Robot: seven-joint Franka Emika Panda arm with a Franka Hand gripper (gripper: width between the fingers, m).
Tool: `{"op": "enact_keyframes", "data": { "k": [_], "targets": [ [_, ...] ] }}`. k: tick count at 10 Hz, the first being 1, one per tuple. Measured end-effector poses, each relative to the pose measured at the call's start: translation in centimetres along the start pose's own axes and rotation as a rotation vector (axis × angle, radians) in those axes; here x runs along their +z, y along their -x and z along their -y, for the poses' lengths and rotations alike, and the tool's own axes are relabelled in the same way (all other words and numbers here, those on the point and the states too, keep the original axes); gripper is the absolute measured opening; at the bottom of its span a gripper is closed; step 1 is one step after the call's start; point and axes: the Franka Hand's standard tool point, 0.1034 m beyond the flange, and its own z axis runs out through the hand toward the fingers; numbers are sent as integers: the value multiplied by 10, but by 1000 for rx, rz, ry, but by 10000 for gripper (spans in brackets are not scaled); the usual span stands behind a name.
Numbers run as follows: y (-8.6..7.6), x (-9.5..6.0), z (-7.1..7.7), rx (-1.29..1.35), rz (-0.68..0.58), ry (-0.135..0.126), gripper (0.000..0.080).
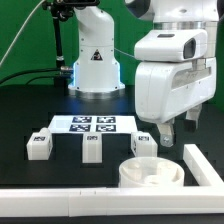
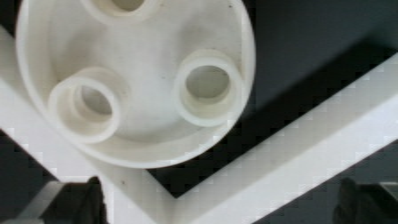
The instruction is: Assemble stool
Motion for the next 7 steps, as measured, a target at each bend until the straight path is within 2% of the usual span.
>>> {"op": "enact_keyframes", "data": {
  "k": [2, 4, 5, 7],
  "targets": [
    [1, 1, 0, 141, 1, -1, 648],
    [21, 10, 3, 421, 49, -14, 648],
    [23, 10, 2, 581, 54, -17, 648],
    [18, 10, 5, 672, 40, -17, 648]
  ]
}}
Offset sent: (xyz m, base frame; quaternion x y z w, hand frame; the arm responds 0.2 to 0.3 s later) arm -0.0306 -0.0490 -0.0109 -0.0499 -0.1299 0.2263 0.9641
